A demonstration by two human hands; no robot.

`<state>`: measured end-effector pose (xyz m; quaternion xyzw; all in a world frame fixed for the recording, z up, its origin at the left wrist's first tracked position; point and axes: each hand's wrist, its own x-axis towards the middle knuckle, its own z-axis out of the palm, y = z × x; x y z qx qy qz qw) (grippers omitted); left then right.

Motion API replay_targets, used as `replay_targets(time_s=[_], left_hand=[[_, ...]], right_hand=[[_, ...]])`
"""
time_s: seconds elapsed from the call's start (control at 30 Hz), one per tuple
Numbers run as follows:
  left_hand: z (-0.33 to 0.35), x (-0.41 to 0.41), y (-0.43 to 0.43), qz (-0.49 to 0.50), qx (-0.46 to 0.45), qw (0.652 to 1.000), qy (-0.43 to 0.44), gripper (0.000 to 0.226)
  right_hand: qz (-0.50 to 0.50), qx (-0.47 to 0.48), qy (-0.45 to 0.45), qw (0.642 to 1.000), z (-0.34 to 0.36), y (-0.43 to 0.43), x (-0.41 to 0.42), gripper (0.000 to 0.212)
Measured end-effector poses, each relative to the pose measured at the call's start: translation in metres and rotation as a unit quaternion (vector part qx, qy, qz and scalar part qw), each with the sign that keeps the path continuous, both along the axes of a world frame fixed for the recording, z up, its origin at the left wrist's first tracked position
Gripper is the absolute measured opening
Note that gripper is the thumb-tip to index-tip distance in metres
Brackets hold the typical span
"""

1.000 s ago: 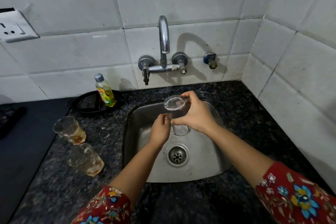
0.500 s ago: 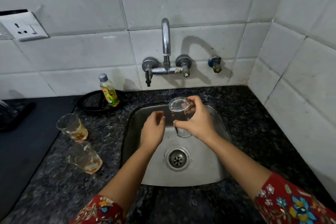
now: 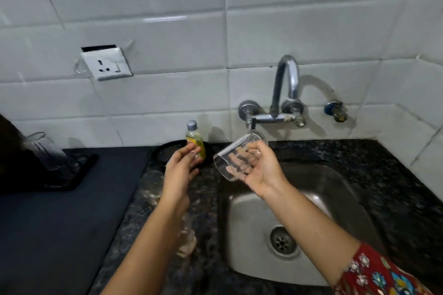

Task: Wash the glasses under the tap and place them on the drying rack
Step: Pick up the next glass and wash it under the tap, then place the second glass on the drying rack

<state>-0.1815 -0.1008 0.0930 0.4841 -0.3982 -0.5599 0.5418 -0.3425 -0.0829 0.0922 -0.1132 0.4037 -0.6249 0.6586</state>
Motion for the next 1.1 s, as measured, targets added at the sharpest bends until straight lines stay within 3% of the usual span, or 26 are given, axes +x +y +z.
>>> replay_targets(time_s=[0.17,0.33,0.53,0.57,0.63,0.7,1.1], left_hand=[[0.015,0.119,-0.030,0.013,-0.037,0.999,-0.019,0.019],[0.009,0.234,-0.051,0.045,-0.022,0.997,-0.065,0.019],[-0.009,0.339,-0.067,0.102,0.011,0.992,-0.077,0.019],[-0.013,0.351,-0.069,0.113,0.018,0.991,-0.076,0.020],[-0.020,0.380,-0.075,0.137,0.024,0.988,-0.070,0.022],[-0.028,0.404,-0.080,0.162,0.031,0.984,-0.070,0.021],[-0.078,0.490,-0.101,0.252,0.081,0.963,-0.055,0.027]], right_hand=[[0.025,-0.016,-0.013,0.999,0.018,-0.042,0.112,0.007],[0.060,-0.010,-0.006,0.998,0.027,-0.080,0.216,0.022],[0.106,-0.012,0.087,0.991,0.015,-0.124,0.317,0.004],[0.110,-0.016,0.104,0.988,0.012,-0.129,0.329,0.007],[0.115,-0.023,0.129,0.985,0.005,-0.143,0.358,0.037],[0.111,-0.022,0.159,0.981,-0.001,-0.158,0.384,0.053],[0.145,-0.143,0.338,0.919,-0.053,-0.238,0.520,0.071]])
